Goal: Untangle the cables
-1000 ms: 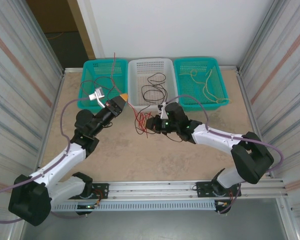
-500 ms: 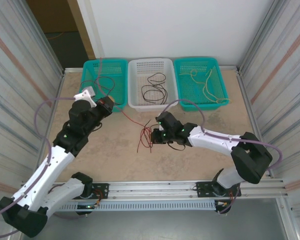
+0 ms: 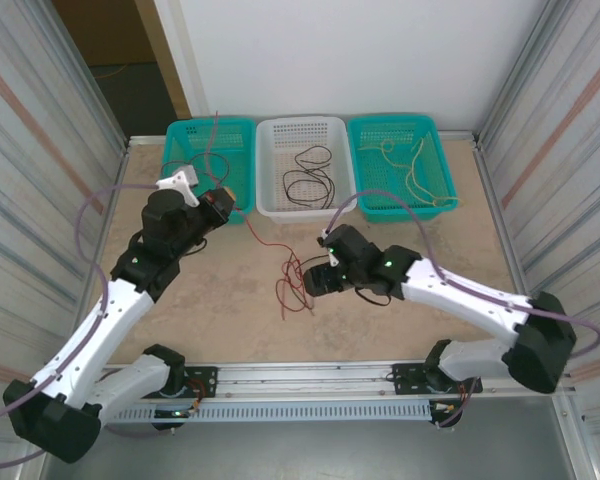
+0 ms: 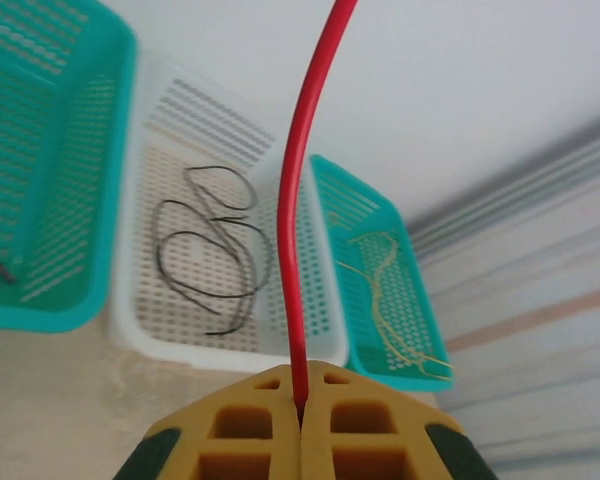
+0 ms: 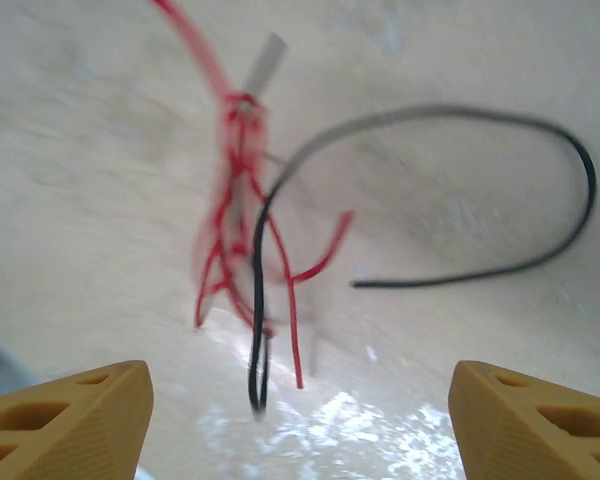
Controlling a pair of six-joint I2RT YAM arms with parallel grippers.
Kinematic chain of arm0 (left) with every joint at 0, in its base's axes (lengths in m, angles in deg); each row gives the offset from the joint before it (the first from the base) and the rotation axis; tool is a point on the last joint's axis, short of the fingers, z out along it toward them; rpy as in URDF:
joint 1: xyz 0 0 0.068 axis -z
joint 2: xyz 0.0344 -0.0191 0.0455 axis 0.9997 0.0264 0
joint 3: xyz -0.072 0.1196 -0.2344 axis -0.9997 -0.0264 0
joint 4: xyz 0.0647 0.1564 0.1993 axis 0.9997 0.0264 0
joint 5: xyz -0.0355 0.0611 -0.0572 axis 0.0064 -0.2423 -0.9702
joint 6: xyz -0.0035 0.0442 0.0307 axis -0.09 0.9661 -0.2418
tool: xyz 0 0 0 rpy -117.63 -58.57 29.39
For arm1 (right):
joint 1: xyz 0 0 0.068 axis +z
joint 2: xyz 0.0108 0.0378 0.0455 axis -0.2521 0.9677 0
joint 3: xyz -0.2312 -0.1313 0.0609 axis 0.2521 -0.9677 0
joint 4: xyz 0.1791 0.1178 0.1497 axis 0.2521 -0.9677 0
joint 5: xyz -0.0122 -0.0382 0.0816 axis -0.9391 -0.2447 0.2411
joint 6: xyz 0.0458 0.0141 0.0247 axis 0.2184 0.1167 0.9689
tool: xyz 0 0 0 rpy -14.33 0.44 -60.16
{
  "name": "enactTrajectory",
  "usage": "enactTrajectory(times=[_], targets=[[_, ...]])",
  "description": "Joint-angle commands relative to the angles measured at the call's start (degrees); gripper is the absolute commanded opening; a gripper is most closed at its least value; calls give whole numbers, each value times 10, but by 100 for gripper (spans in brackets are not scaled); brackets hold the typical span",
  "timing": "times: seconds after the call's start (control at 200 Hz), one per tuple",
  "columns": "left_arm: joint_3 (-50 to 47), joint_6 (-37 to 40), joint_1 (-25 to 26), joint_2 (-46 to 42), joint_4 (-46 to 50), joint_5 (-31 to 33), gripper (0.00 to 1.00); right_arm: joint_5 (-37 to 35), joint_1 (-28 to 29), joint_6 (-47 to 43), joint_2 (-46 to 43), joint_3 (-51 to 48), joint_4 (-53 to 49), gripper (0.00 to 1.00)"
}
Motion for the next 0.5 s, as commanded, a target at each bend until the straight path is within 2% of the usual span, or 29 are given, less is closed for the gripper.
enactTrajectory(times=[0.0, 0.18, 0.326, 0.496], targets=[[1, -5, -5, 15, -93, -89, 0, 56, 0, -50, -25, 54, 20, 78], [12, -6, 7, 37, -120, -140, 0, 57, 0, -79, 31, 119, 34, 78], [28, 6, 25, 50, -113, -153, 0, 6, -2, -87, 77, 158, 52, 72], [41, 7, 35, 67, -122, -185, 0, 27, -5, -109, 113, 188, 95, 66]])
